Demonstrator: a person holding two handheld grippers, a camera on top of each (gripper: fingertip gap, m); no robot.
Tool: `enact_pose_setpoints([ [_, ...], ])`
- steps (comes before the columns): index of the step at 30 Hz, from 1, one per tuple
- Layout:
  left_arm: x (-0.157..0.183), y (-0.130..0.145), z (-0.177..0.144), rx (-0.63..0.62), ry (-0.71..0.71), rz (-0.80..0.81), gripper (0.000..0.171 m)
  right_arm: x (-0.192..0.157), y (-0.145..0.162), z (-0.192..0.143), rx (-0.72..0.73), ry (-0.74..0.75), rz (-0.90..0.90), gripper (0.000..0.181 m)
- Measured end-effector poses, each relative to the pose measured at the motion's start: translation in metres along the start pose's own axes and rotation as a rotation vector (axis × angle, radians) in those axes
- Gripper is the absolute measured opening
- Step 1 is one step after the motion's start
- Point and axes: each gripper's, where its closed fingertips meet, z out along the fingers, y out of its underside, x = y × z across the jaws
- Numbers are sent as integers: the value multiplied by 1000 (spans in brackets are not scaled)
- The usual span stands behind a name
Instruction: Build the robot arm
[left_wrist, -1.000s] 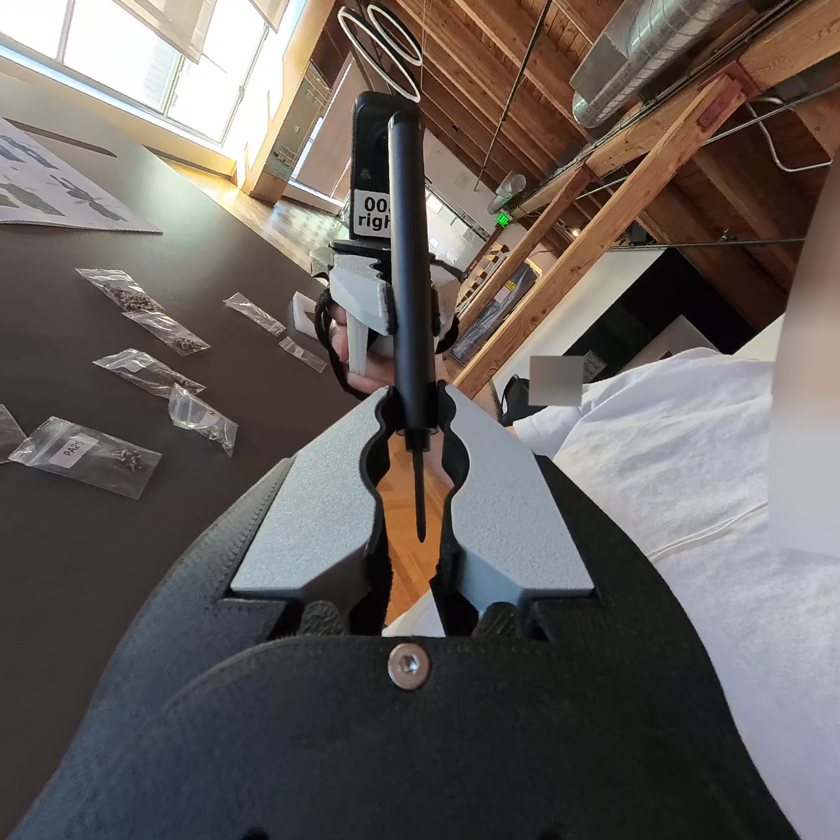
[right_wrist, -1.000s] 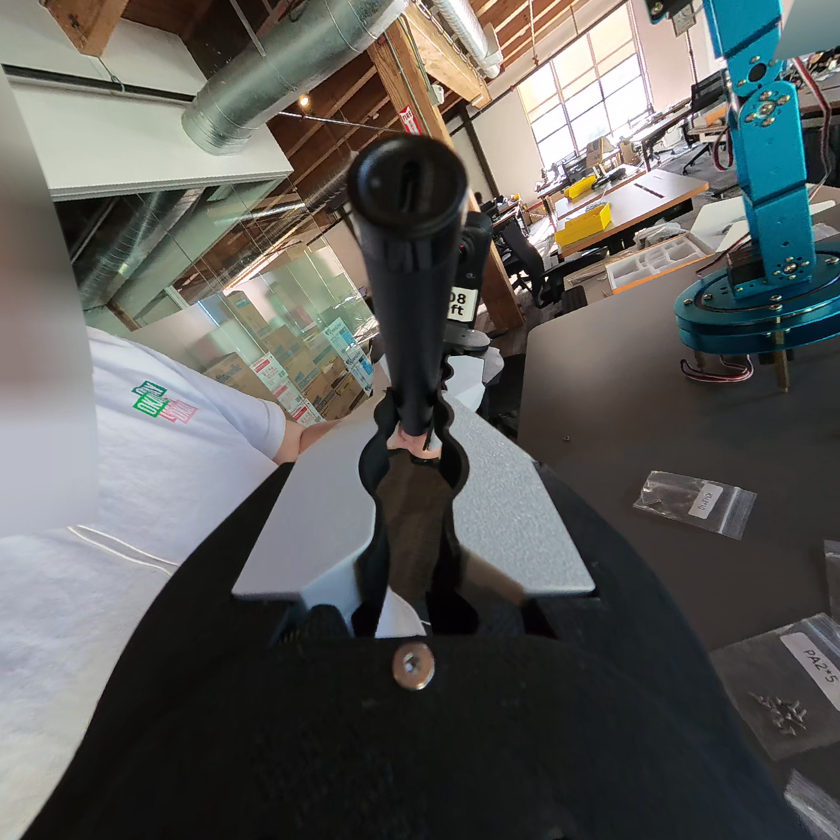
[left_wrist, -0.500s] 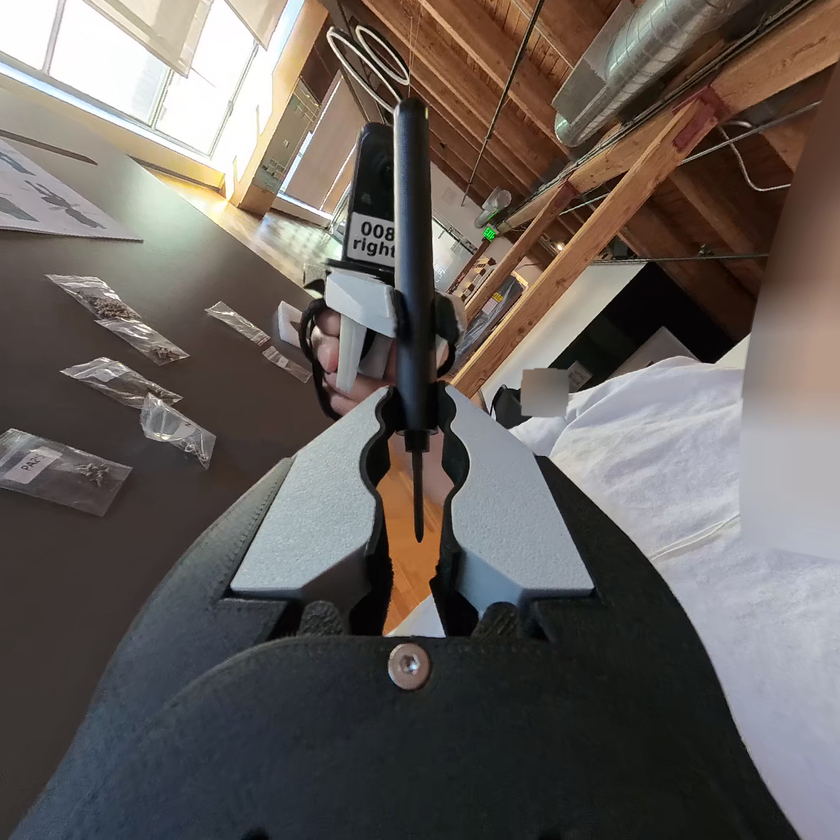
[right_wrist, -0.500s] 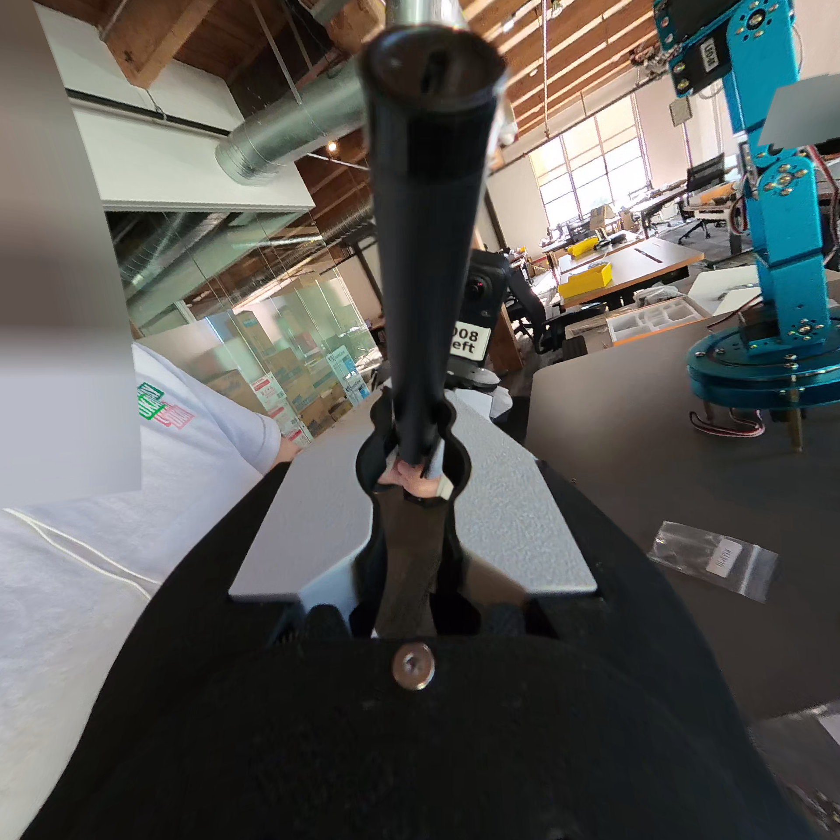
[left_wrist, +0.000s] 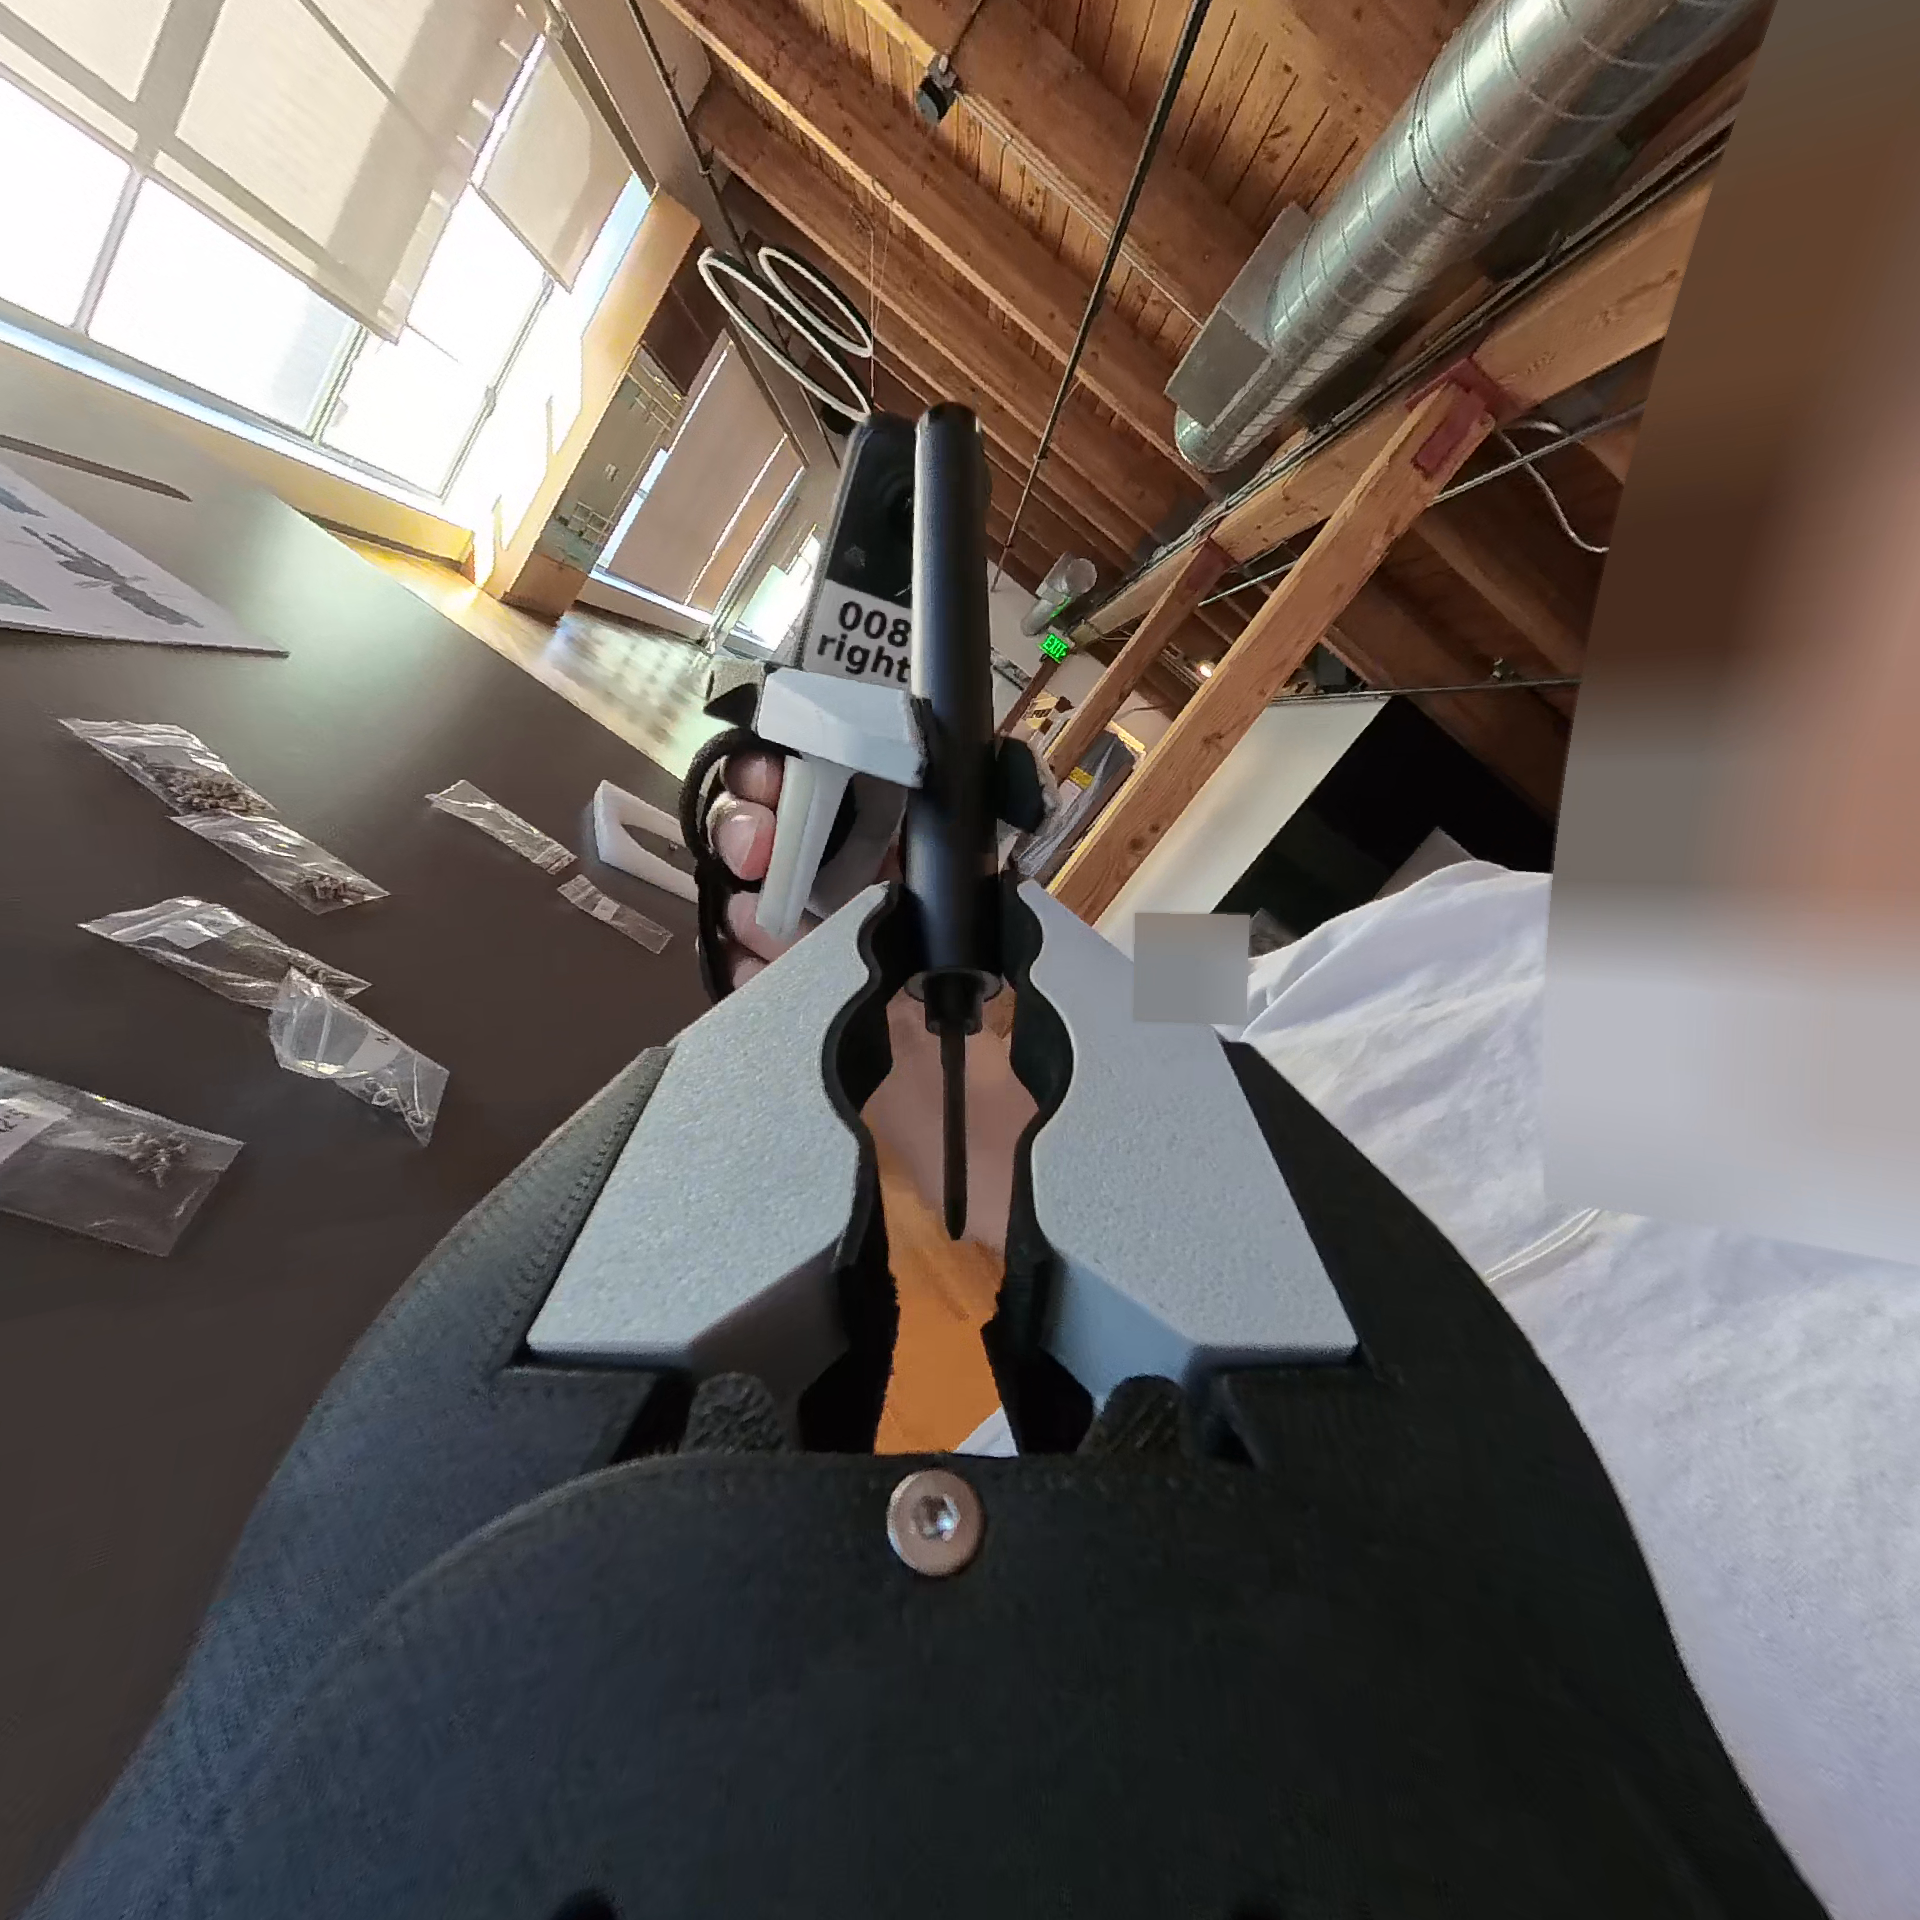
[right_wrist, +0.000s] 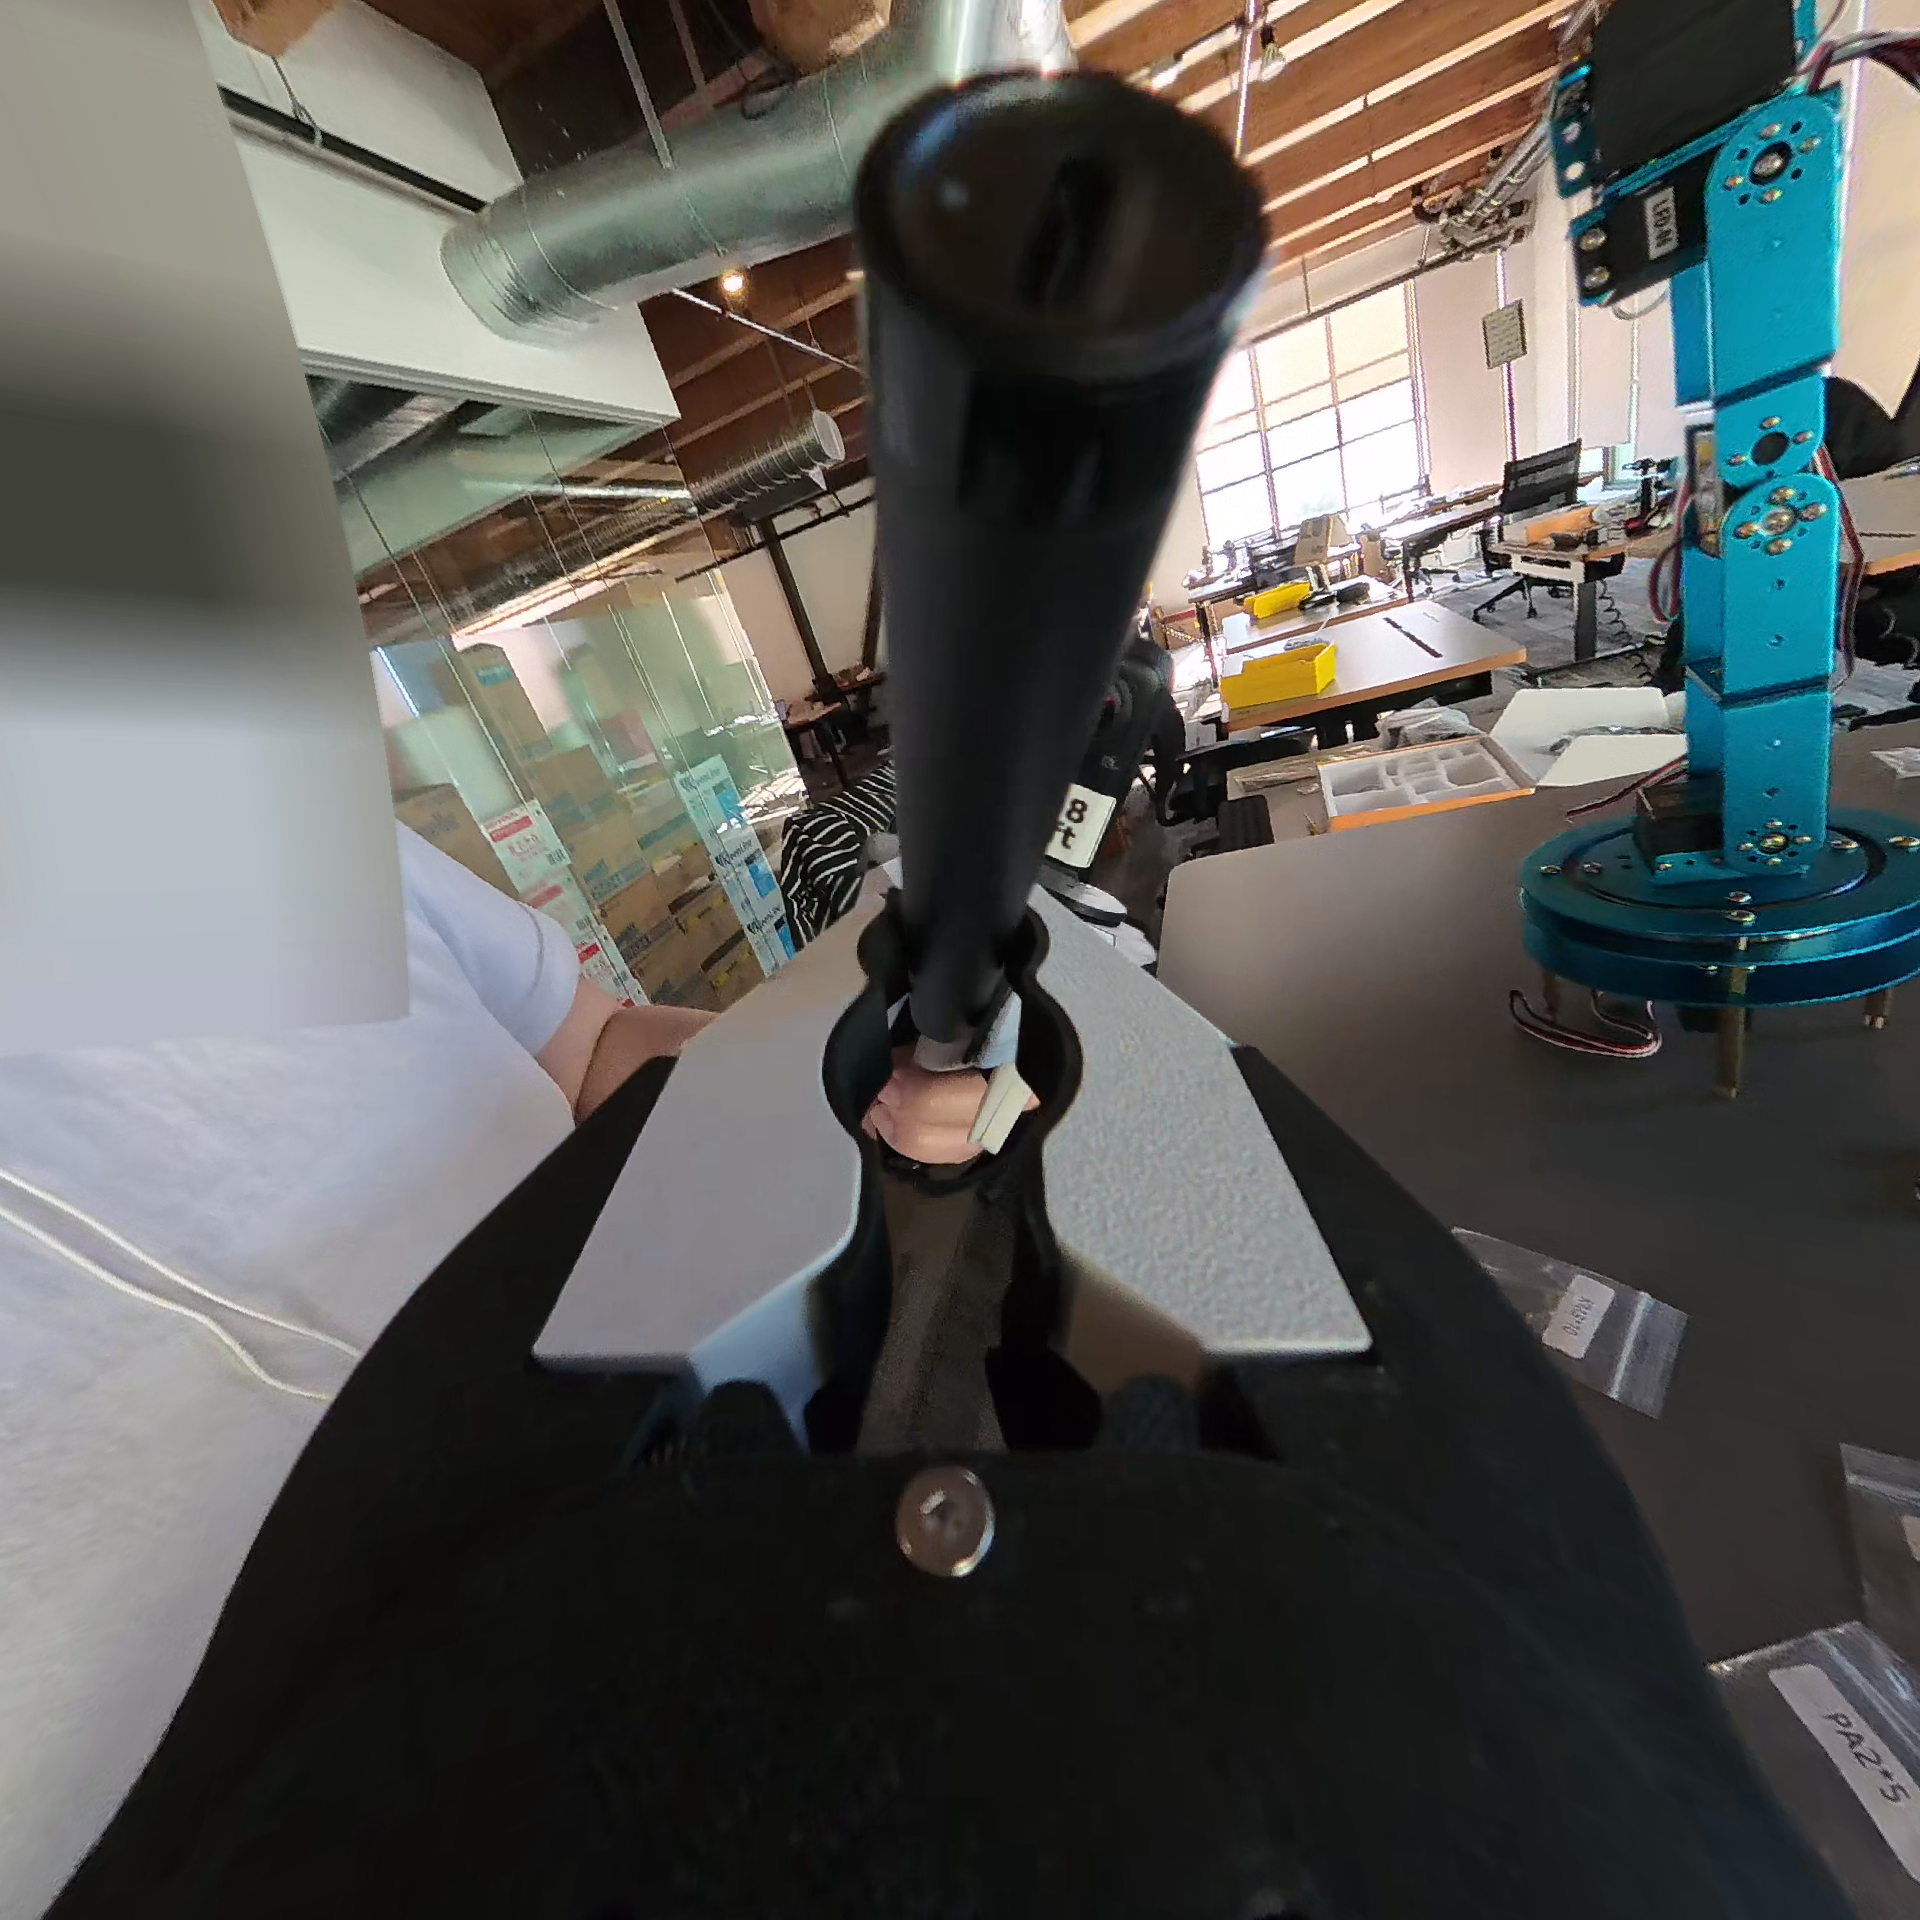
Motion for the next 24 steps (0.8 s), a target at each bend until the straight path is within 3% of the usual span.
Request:
enact_pose_setpoints([
  [15, 3, -2, -4, 2, -35, 51, 16, -1, 3, 4, -71, 18, -62, 16],
  [21, 5, 18, -5, -200, -23, 91, 16, -11, 19, 5, -221, -40, -122, 16],
  [24, 0, 27, -2, -316, -80, 203, 17, -11, 25, 5, -314, -42, -166, 16],
])
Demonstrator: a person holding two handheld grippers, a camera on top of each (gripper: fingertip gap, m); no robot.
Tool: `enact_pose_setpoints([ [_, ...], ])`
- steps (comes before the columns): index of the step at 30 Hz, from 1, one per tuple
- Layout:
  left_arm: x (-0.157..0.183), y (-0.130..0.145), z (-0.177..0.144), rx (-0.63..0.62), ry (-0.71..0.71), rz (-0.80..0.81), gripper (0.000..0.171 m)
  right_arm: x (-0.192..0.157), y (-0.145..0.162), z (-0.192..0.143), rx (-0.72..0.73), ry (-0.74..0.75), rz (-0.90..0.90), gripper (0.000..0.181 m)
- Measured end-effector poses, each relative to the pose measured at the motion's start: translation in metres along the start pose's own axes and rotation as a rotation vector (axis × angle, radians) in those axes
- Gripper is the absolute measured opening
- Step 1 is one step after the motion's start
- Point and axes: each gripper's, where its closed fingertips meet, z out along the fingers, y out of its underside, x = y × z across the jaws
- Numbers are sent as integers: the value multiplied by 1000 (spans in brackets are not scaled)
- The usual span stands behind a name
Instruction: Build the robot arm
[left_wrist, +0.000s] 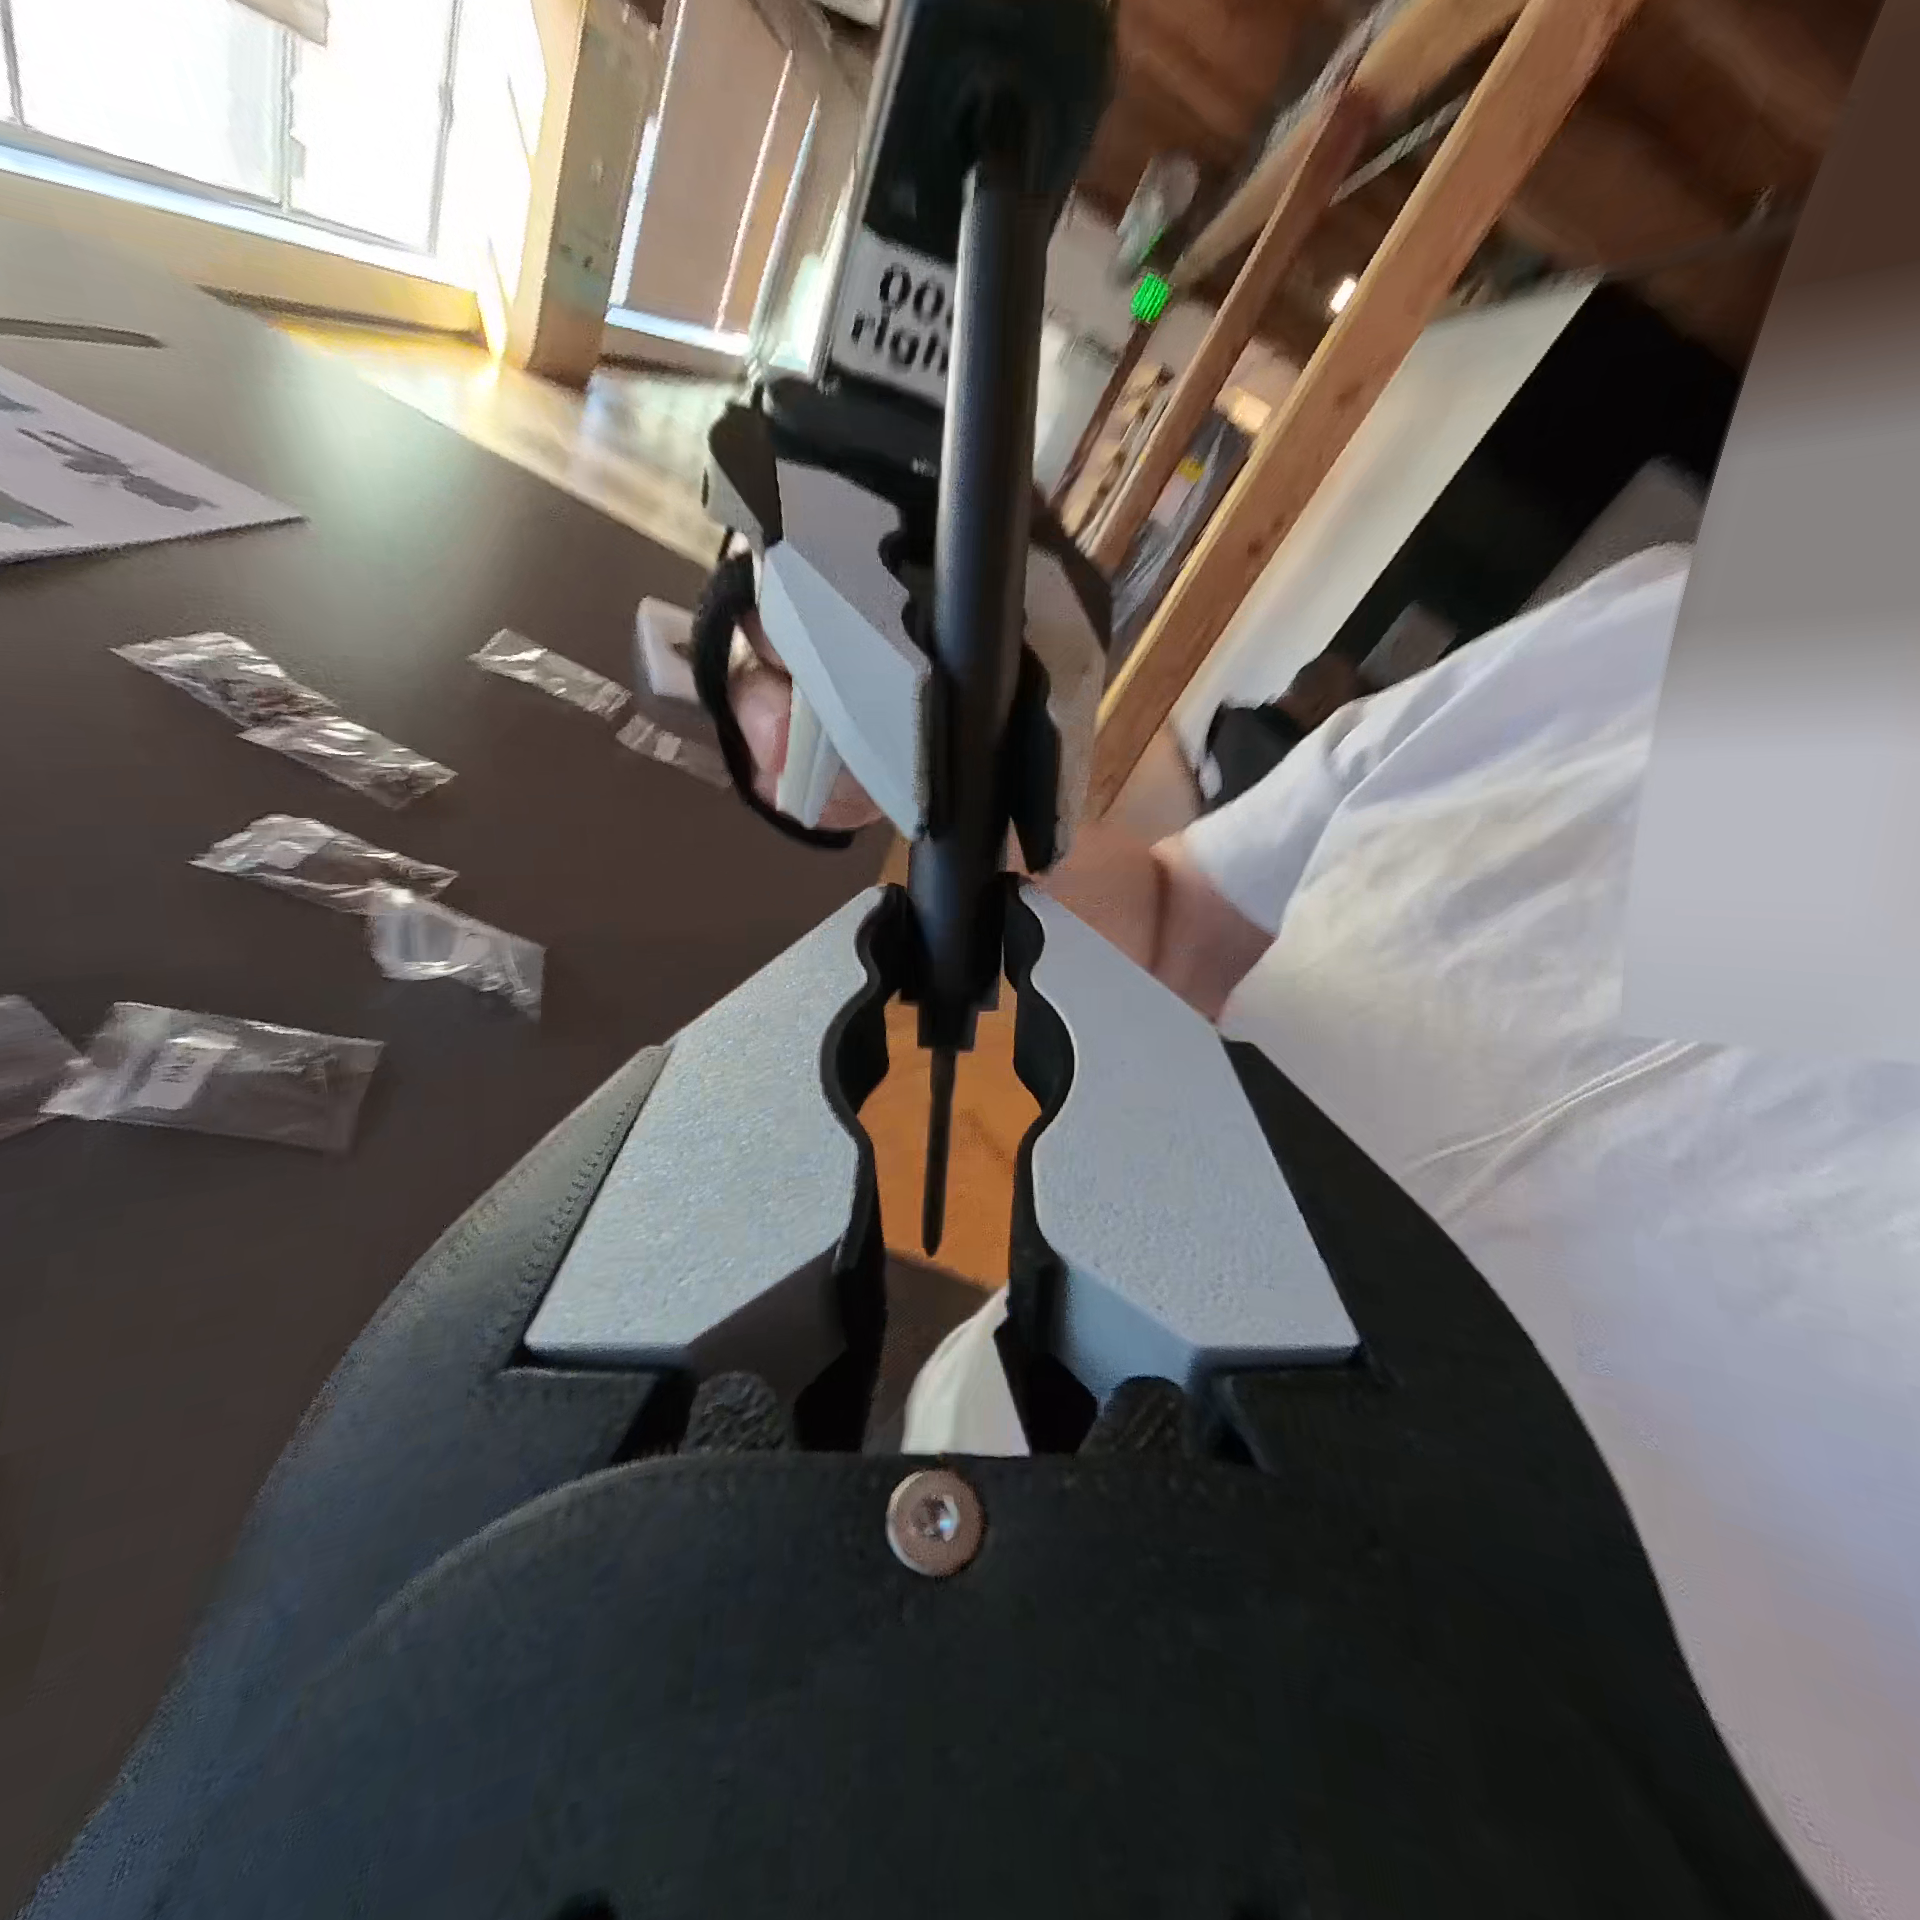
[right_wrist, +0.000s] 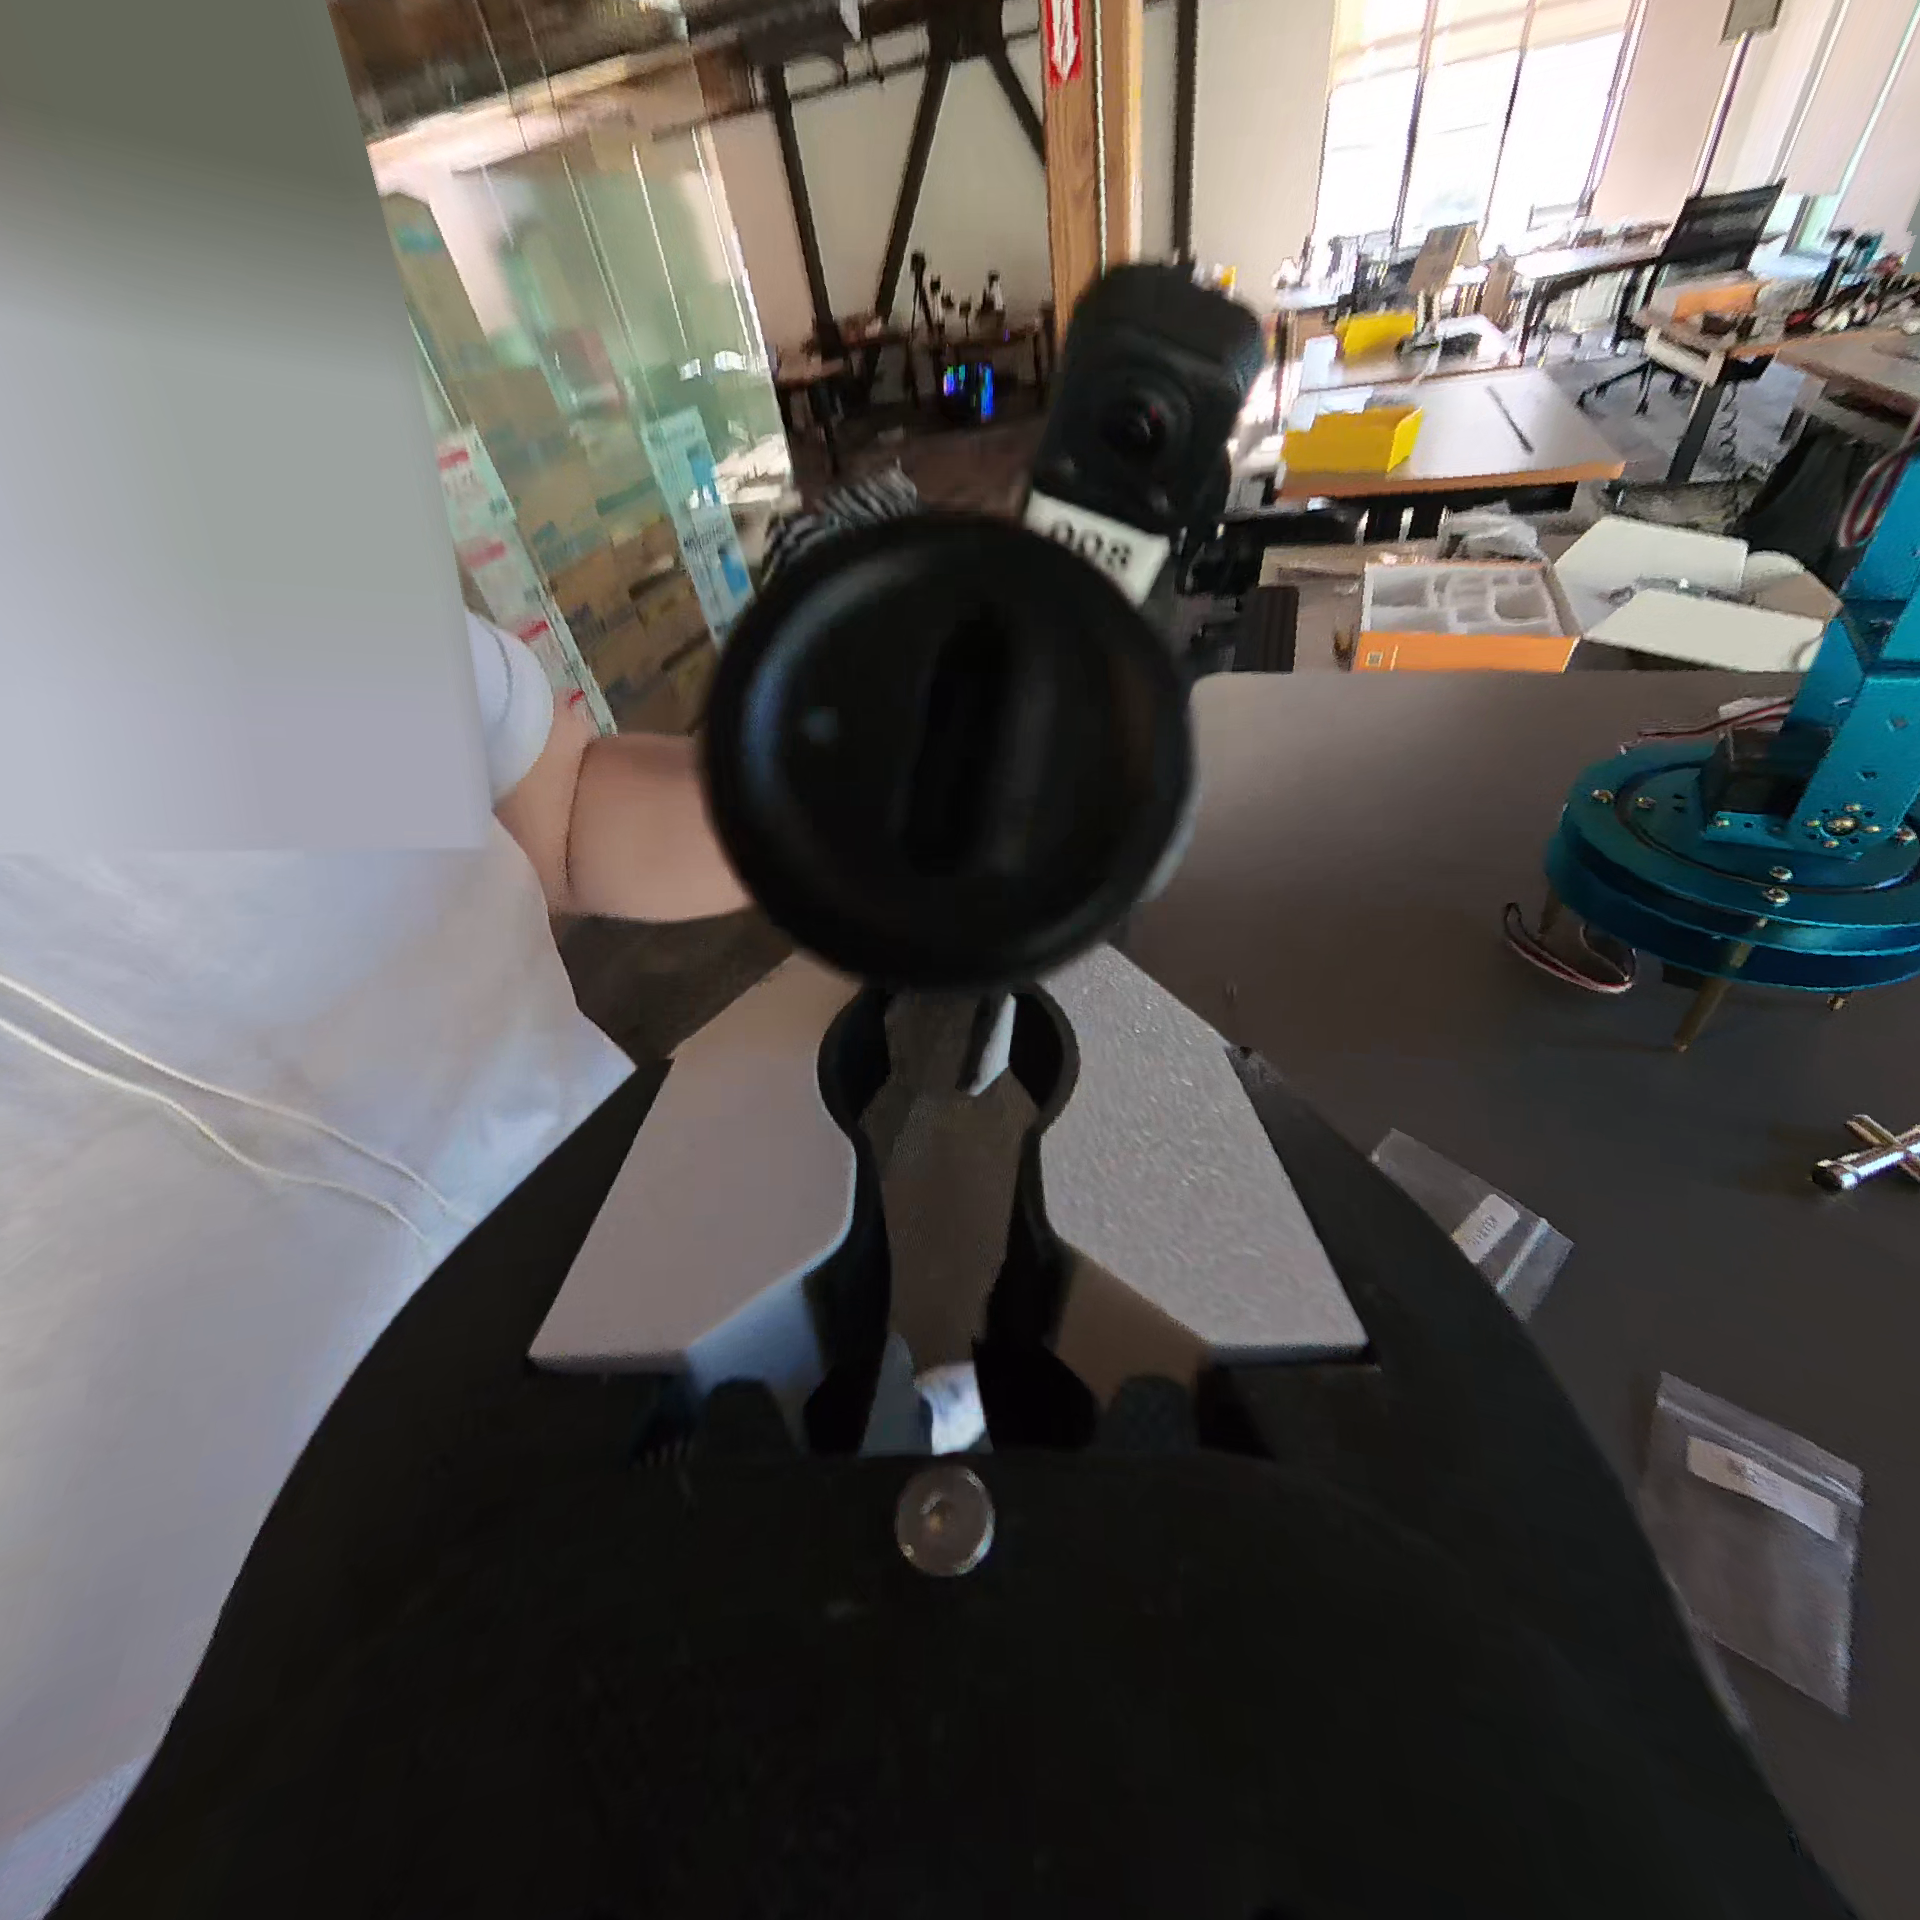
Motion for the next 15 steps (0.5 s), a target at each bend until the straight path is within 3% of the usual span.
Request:
enact_pose_setpoints([
  [4, 0, 1, 6, -65, -106, 166, 16, -4, -4, -1, -33, -4, -46, 16],
  [9, 8, -17, 4, 114, -128, 209, 16, -13, -22, 0, 57, 21, -106, 25],
  [11, 16, -20, 5, 174, -95, 215, 16, -16, -27, 2, 79, 21, -129, 17],
  [15, 19, -23, 2, 221, -91, 231, 16, -17, -32, 5, 93, 21, -131, 17],
])
